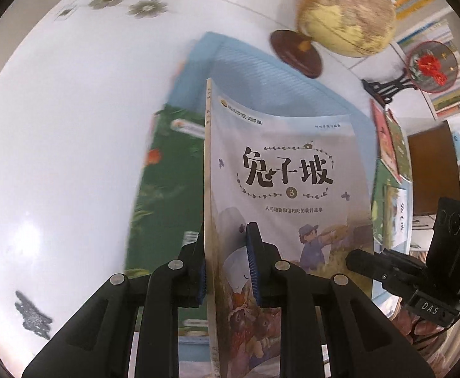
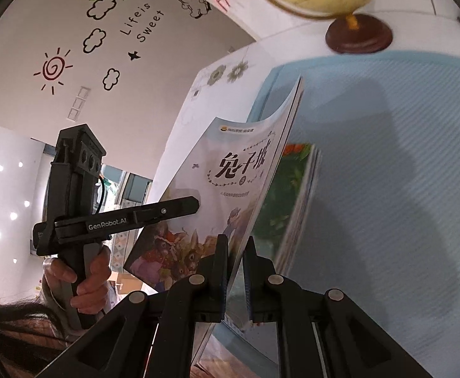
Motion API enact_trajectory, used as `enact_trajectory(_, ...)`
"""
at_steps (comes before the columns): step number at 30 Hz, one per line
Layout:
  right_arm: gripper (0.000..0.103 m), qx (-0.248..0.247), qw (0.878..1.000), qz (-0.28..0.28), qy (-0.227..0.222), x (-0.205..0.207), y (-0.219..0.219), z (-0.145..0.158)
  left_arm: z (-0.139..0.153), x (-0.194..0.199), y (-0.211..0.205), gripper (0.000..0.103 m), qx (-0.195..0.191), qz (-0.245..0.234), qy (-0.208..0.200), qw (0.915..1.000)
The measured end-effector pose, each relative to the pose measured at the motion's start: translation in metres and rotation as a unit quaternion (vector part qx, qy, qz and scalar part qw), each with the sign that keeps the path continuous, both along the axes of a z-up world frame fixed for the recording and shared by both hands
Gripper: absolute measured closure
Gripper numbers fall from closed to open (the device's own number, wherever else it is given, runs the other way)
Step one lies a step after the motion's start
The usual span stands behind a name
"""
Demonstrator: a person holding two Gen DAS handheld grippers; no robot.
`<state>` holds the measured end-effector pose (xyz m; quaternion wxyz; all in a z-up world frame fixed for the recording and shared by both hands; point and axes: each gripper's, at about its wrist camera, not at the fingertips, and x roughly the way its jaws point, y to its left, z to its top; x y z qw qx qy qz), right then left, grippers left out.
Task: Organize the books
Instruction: 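Lower the farmer-cover book onto the beetle-cover book and open both tools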
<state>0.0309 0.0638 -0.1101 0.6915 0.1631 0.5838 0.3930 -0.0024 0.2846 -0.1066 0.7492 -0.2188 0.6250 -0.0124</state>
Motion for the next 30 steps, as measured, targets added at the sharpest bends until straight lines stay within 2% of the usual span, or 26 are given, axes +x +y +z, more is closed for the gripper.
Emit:
enact_trajectory(11,0.095,-0.032,0.999,-0.024,0.019,-0.019,0.028,-0.031,-0.032,-0.01,0.03,0.077,-0.023,0.038,0.029,0.9986)
enact_trajectory(17,0.095,-0.066,0.996,-0.039,0.046,-0.022,0.029,-0.049,-0.038,-0.013,0.033,0.078,-0.008,0.041,0.047,0.998)
enact_trajectory(20,0.094,-0.063,0.995,-0.047,0.056,-0.021,0.029,-0.051,-0.039,-0.014,0.034,0.075,-0.005,0.043,0.048,0.9979)
enact_trajectory(27,0.092,-0.067,0.995,-0.045,0.066,-0.021,0.041,-0.056,-0.036,-0.014,0.033,0.075,0.035,0.046,0.056,0.9968)
enact_trajectory(30,0.09,-0.058,0.995,-0.05,0.071,-0.019,0.04,-0.06,-0.035,-0.011,0.032,0.075,0.076,0.044,0.063,0.9941)
